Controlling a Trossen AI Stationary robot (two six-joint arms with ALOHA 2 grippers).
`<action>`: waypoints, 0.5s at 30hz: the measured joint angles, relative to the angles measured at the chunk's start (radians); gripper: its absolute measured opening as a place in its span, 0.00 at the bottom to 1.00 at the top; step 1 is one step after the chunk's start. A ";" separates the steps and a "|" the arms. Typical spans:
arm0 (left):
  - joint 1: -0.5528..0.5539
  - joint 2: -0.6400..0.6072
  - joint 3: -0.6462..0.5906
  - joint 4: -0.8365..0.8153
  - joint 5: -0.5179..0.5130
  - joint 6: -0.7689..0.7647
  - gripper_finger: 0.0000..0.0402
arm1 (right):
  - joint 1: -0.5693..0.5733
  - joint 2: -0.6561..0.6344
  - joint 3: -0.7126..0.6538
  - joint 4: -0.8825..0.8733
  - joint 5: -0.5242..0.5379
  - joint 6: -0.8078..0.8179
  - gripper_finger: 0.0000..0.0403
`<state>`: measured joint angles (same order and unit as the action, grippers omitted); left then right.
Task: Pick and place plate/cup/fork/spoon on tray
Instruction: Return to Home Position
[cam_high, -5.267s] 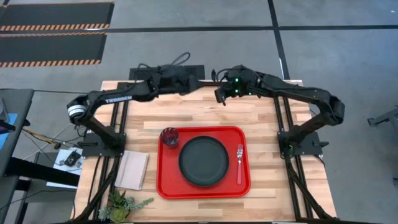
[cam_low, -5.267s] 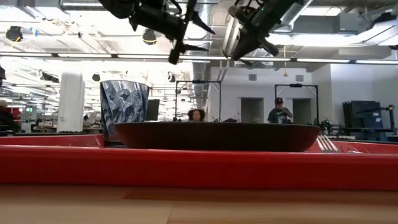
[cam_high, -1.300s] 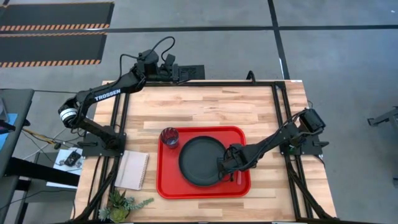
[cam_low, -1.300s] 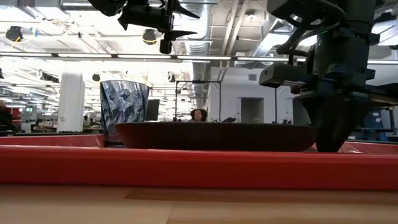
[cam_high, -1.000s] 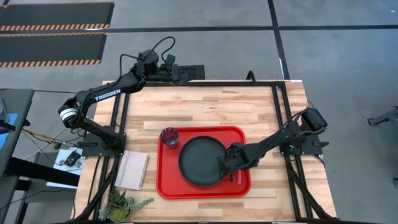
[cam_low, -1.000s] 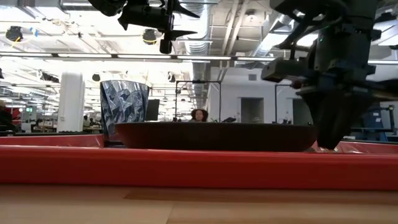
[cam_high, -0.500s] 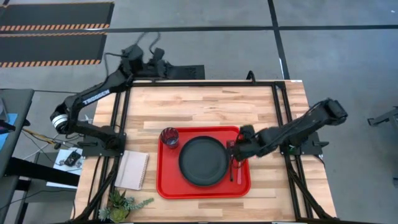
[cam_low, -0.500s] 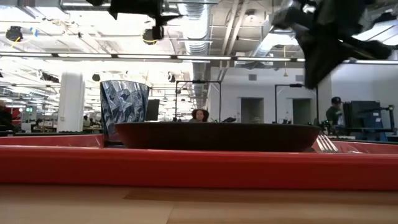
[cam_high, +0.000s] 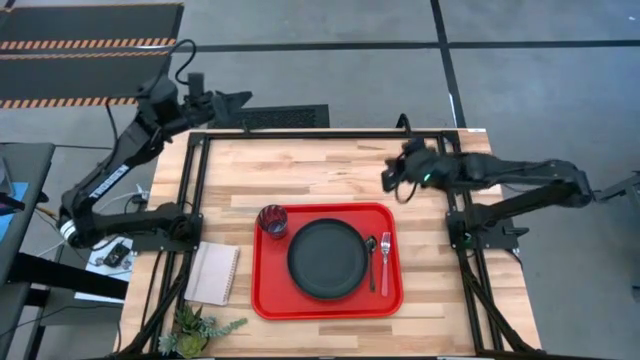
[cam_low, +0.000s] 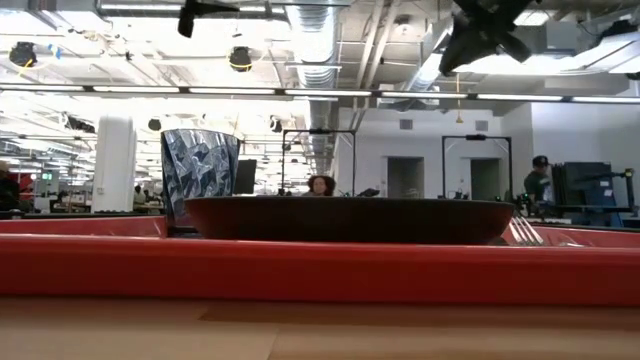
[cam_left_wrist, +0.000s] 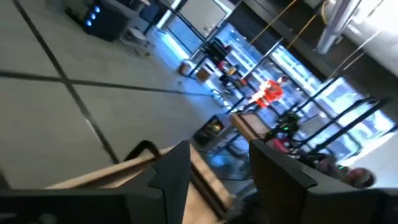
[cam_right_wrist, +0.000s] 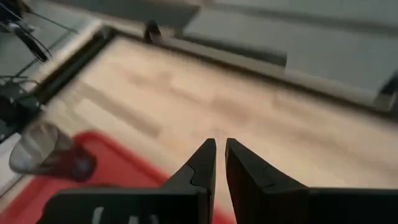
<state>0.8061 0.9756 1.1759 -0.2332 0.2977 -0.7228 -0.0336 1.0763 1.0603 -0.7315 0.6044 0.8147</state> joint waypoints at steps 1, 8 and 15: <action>0.000 -0.010 0.000 -0.015 -0.006 0.017 0.37 | -0.033 -0.023 0.000 0.028 -0.008 -0.075 0.15; 0.000 -0.081 -0.001 -0.052 -0.024 0.074 0.32 | -0.213 -0.162 0.000 0.235 -0.121 -0.499 0.15; 0.000 -0.175 -0.001 -0.365 -0.407 0.092 0.31 | -0.337 -0.279 -0.007 0.211 -0.186 -0.579 0.15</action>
<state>0.8062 0.8010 1.1749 -0.5979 -0.1089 -0.6312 -0.3707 0.7977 1.0532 -0.5208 0.4185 0.2361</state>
